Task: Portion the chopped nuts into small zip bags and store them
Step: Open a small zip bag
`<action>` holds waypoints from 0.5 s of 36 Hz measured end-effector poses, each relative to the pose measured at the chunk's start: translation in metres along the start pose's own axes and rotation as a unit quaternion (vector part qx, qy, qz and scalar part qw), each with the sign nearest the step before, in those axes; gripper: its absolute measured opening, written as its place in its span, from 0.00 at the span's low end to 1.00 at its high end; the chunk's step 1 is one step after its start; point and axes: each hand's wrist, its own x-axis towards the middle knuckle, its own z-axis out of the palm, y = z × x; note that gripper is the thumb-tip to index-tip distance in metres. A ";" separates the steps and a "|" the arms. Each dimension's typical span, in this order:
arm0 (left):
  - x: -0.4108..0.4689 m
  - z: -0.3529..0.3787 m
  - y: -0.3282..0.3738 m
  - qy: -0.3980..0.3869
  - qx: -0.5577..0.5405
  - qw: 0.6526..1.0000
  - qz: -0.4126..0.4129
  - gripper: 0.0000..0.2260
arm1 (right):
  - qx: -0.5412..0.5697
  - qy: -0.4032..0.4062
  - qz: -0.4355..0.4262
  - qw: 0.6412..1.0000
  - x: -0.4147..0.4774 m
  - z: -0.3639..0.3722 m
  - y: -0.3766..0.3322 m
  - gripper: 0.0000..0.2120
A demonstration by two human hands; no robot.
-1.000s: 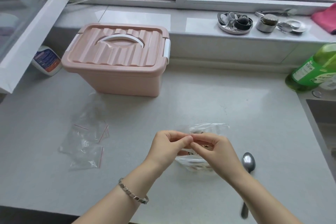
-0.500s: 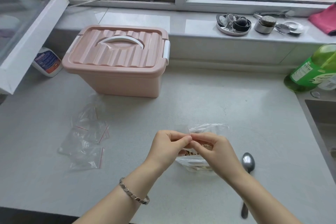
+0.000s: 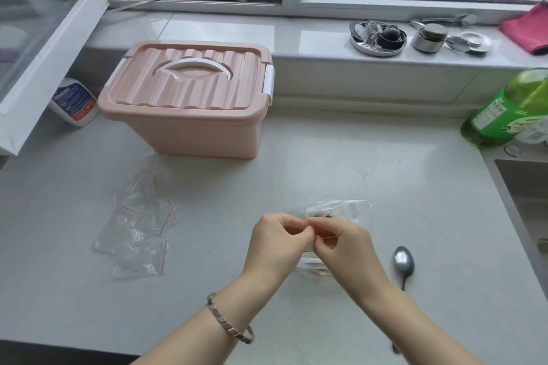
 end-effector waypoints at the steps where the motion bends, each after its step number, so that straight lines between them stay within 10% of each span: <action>1: 0.000 0.001 -0.001 0.004 0.008 1.000 0.001 0.05 | -0.005 0.006 -0.002 1.000 0.000 0.001 0.001 0.12; 18: 0.002 -0.007 -0.003 -0.074 -0.027 0.997 -0.002 0.10 | 0.160 -0.038 0.135 0.977 0.007 -0.016 -0.005 0.13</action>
